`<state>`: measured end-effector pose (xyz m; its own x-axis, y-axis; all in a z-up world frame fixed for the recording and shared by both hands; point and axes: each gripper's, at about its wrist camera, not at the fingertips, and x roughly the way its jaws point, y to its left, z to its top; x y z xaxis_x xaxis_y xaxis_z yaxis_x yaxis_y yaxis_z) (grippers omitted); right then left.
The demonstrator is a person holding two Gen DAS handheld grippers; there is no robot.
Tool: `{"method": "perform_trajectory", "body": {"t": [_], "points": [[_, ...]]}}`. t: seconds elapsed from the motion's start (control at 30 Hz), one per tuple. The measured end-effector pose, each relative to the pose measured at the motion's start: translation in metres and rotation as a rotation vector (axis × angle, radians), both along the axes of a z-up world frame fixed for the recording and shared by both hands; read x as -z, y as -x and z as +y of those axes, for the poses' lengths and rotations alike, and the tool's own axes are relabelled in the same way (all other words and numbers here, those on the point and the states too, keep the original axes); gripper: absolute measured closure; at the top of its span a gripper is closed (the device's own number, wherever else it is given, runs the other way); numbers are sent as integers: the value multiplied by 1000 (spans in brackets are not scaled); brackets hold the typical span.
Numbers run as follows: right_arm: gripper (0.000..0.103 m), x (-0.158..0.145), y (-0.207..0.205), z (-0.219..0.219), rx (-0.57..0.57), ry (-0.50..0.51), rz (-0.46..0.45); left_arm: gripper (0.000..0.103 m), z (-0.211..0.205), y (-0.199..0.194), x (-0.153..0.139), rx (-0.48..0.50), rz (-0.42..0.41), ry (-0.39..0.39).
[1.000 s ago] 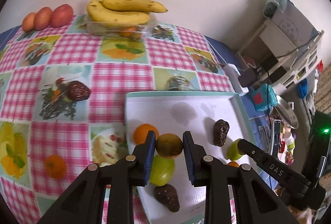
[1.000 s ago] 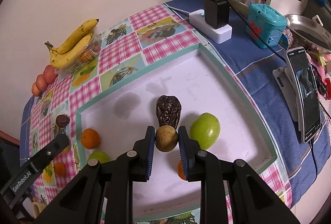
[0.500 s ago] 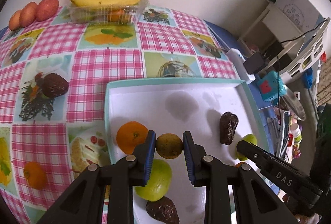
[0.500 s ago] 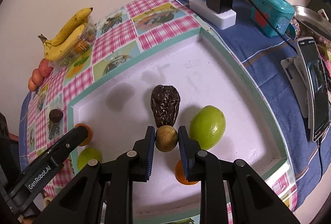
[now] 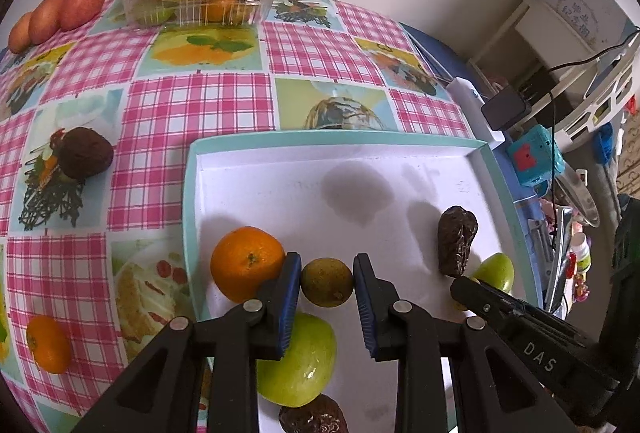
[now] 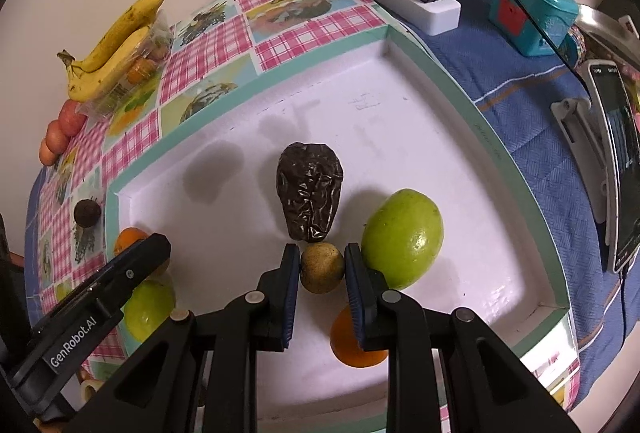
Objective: Organize fruits
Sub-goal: 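Carry both kiwis into the white tray and open both tools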
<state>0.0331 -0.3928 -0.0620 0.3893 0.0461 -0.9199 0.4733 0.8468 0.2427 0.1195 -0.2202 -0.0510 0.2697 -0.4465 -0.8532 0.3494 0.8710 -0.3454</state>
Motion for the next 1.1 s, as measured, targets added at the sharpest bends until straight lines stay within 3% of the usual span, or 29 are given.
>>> {"method": "perform_trajectory", "body": {"t": [0.4,0.7,1.1], "points": [[79,1,-1,-2,10,-5,2,74,3,-2,-1,-11,7,18],[79,1,0,0,11,-2,8,74,-6,1,0,16,-21,-43],[79,1,0,0,10,-1,13,74,-8,0,2,25,-23,-55]]}}
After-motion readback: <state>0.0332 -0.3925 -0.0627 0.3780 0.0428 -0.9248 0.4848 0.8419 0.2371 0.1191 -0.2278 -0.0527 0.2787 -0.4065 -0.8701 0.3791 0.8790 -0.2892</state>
